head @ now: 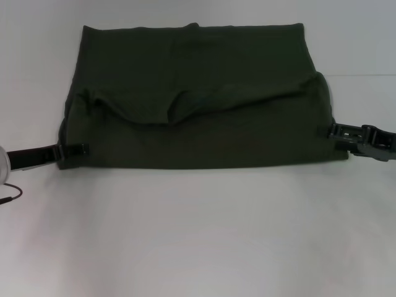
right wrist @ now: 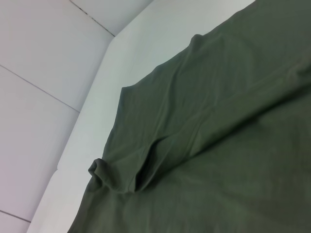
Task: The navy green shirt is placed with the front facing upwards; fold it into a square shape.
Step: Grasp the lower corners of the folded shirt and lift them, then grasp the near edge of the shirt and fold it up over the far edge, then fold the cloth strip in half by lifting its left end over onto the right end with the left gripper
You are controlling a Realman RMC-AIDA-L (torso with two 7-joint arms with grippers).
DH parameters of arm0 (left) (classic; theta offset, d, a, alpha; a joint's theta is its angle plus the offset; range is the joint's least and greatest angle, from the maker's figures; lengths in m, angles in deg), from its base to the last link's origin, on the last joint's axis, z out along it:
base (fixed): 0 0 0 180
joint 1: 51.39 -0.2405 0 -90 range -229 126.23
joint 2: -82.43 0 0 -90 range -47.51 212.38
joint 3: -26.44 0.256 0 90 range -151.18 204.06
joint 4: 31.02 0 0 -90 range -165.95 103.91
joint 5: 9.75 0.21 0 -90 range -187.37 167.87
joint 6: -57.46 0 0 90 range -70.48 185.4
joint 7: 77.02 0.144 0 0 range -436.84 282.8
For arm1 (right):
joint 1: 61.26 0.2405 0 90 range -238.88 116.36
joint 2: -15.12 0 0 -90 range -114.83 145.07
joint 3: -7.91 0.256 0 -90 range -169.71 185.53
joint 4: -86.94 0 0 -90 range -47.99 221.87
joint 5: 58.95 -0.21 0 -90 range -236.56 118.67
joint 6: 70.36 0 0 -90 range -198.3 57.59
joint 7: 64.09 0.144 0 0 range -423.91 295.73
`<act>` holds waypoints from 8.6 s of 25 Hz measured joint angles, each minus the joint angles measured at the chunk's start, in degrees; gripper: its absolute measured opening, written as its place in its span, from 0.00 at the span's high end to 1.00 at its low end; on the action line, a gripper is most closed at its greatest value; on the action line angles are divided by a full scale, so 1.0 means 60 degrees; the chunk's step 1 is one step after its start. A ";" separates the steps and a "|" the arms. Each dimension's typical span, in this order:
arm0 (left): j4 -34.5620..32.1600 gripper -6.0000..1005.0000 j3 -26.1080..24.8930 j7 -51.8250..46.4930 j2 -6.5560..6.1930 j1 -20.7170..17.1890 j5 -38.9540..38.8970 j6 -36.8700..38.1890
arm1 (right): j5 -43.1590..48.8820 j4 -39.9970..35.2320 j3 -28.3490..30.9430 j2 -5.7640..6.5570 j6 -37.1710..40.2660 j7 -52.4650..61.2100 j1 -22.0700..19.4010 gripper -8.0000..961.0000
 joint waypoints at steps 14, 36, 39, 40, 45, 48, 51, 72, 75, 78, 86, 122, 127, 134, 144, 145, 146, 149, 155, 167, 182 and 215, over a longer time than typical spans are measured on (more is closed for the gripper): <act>-0.0135 0.65 0.0387 -0.0058 0.0072 0.0007 0.0012 -0.0338 | 0.0000 0.0054 0.0336 0.0058 0.0026 0.0030 -0.0061 0.04; -0.0774 0.96 0.0178 -0.1291 -0.0123 0.0063 -0.0076 0.0575 | 0.1466 0.0129 0.0385 0.0678 -0.0264 0.0394 0.0543 0.04; -0.0917 0.96 0.0174 -0.1813 -0.0182 0.0137 -0.0076 0.0779 | 0.2152 0.0122 0.0385 0.0803 -0.0760 0.0826 0.0992 0.04; -0.0944 0.96 0.0173 -0.1944 -0.0205 0.0171 -0.0076 0.0837 | 0.2410 0.0121 0.0384 0.0801 -0.0943 0.0887 0.1150 0.04; -0.1040 0.96 0.0165 -0.2340 -0.0246 0.0295 -0.0101 0.0977 | 0.3741 0.0274 0.0277 0.0606 -0.1646 0.1268 0.1825 0.04; -0.1040 0.96 0.0148 -0.2380 -0.0257 0.0333 -0.0176 0.1004 | 0.4038 0.0383 0.0021 0.0410 -0.2100 0.1388 0.2004 0.04; -0.1049 0.96 0.0139 -0.2392 -0.0259 0.0354 -0.0242 0.0982 | 0.4068 0.0508 -0.0288 0.0289 -0.2486 0.1415 0.2060 0.04; -0.0995 0.95 0.0141 -0.2372 -0.0248 0.0342 -0.0355 0.0933 | 0.4079 0.1112 -0.0816 0.0079 -0.3103 0.1443 0.2210 0.33; -0.0983 0.95 0.0142 -0.2380 -0.0246 0.0341 -0.0356 0.0942 | 0.4070 0.1111 -0.0808 0.0091 -0.3086 0.1472 0.2168 0.46; -0.0980 0.95 0.0142 -0.2383 -0.0249 0.0340 -0.0356 0.0988 | 0.4056 0.1109 -0.0787 0.0136 -0.3061 0.1540 0.2127 0.61; -0.1016 0.95 0.0143 -0.2357 -0.0245 0.0340 -0.0354 0.1149 | 0.4032 0.0891 -0.0712 0.0200 -0.2716 0.1613 0.1983 0.83; -0.2463 0.95 -0.1074 -0.2544 -0.0982 0.0290 0.2917 0.7027 | 0.4497 -0.1274 0.0840 0.0524 0.2940 0.1792 0.0640 0.94; -0.1665 0.95 -0.0909 -0.3365 -0.1174 0.1274 0.2975 0.4963 | 0.3626 -0.1014 0.1361 0.0443 0.0851 0.1825 0.1092 0.94; -0.0753 0.95 -0.0773 -0.3713 -0.1231 0.2163 0.2992 0.2398 | 0.2219 -0.0499 0.1036 0.0210 -0.2080 0.1618 0.1595 0.94; -0.0405 0.94 0.0057 -0.4045 -0.0598 0.2305 0.2943 -0.0762 | 0.2140 0.0056 -0.0291 -0.0466 -0.5665 0.1529 0.2127 0.94; -0.0402 0.94 0.0056 -0.4036 -0.0558 0.2311 0.2935 -0.0983 | 0.2146 0.0168 -0.0321 -0.0479 -0.5895 0.1529 0.2177 0.94; -0.0382 0.94 0.0055 -0.4033 -0.0531 0.2324 0.2928 -0.1188 | 0.2150 0.0265 -0.0330 -0.0480 -0.6090 0.1527 0.2211 0.94; -0.0194 0.94 0.0056 -0.4034 -0.0517 0.2431 0.2915 -0.1566 | 0.2149 0.0355 -0.0334 -0.0483 -0.6528 0.1520 0.2276 0.94; 0.0065 0.94 0.0053 -0.4035 -0.0526 0.2786 0.2971 -0.1967 | 0.2167 0.0407 -0.0407 -0.0517 -0.6924 0.1448 0.2470 0.94; 0.0222 0.94 0.0017 -0.4134 -0.0549 0.2895 0.2985 -0.2370 | 0.2179 0.1136 -0.1016 -0.0435 -0.7775 0.1446 0.2961 0.94; 0.0218 0.94 0.0074 -0.4227 -0.0426 0.2805 0.2965 -0.2714 | 0.2183 0.1104 -0.1102 -0.0404 -0.7742 0.1446 0.3181 0.93; -0.0806 0.23 -0.2063 -0.3925 -0.0176 -0.1549 -0.2534 0.3528 | -0.2668 0.0793 0.0897 0.0330 0.0802 -0.0664 -0.0916 0.13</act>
